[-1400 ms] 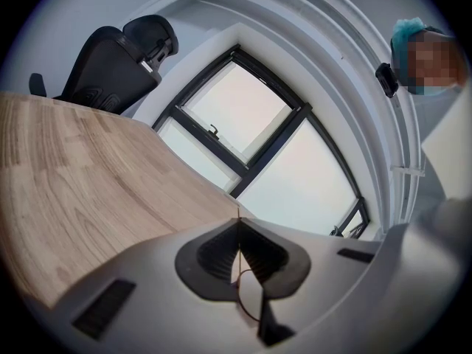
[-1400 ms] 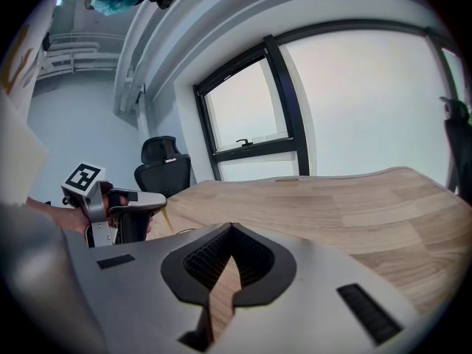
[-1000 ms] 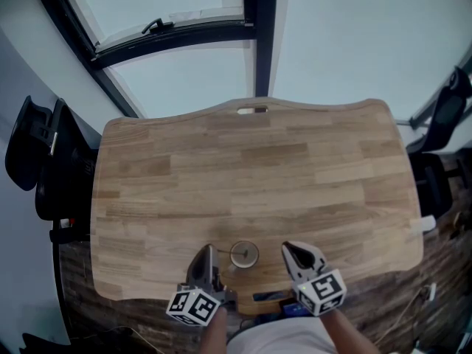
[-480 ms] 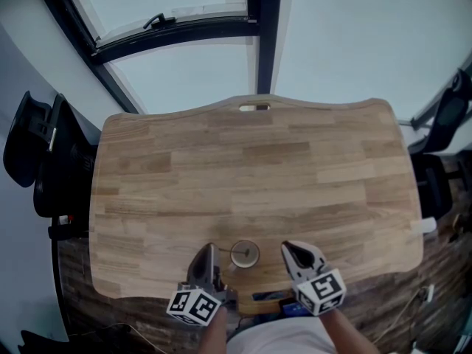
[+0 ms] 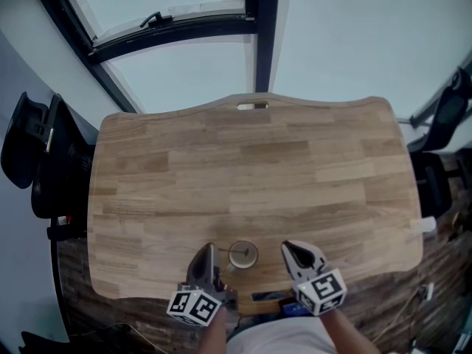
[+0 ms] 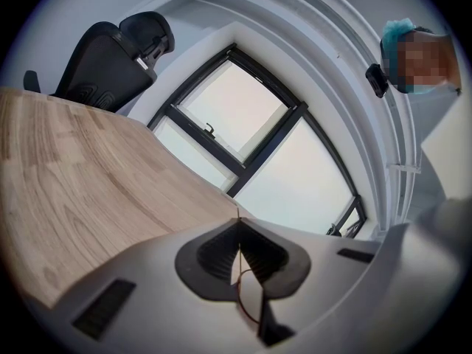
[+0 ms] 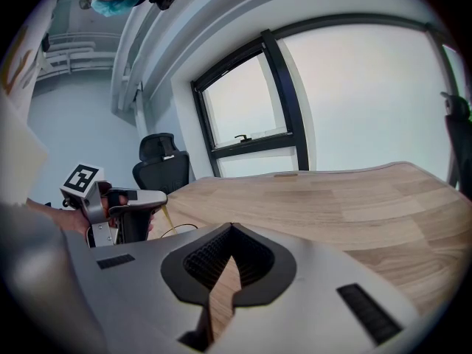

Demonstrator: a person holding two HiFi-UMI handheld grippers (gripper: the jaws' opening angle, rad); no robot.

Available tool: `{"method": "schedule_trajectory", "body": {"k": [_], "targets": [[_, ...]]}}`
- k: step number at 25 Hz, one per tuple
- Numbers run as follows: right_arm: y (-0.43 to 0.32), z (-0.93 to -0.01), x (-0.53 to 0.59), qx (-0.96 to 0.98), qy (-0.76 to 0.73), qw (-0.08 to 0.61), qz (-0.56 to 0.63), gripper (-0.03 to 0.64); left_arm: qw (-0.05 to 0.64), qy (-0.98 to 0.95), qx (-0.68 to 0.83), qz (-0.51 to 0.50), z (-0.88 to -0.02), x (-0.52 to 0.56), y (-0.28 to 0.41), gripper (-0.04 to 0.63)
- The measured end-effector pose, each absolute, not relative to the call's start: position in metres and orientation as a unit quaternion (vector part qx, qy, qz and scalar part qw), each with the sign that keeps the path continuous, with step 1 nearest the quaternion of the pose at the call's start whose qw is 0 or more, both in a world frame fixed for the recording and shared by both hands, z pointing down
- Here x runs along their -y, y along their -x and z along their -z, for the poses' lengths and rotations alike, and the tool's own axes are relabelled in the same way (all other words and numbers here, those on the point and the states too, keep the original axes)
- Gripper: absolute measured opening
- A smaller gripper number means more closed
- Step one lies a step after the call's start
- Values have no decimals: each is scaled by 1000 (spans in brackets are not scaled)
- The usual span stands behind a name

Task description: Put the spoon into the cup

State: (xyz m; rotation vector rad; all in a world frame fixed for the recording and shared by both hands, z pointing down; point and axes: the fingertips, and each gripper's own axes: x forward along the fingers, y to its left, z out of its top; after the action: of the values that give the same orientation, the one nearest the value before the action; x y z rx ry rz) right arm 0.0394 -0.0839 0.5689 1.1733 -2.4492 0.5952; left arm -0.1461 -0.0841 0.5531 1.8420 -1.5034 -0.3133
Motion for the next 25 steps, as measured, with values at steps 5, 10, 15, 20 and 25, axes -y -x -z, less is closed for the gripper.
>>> {"method": "schedule_trajectory", "body": {"k": [5,10,15,20,25], "targets": [[-38,-567,87,870,-413,175,-204,-3,361,-716,585,121,-554,85,144,2],[-38,-567,86,867,-412,179,-213,-3,356,-721,585,111,-556,85,140,2],[-43,-569,88,865,-418,182,-208,-3,355,-721,585,107,-558,86,139,2],[-44,-569,86,865,-418,180,-212,-3,353,-721,587,107,-559,86,138,2],[-45,-569,86,865,-418,180,-212,-3,349,-724,586,105,-561,85,137,2]]}}
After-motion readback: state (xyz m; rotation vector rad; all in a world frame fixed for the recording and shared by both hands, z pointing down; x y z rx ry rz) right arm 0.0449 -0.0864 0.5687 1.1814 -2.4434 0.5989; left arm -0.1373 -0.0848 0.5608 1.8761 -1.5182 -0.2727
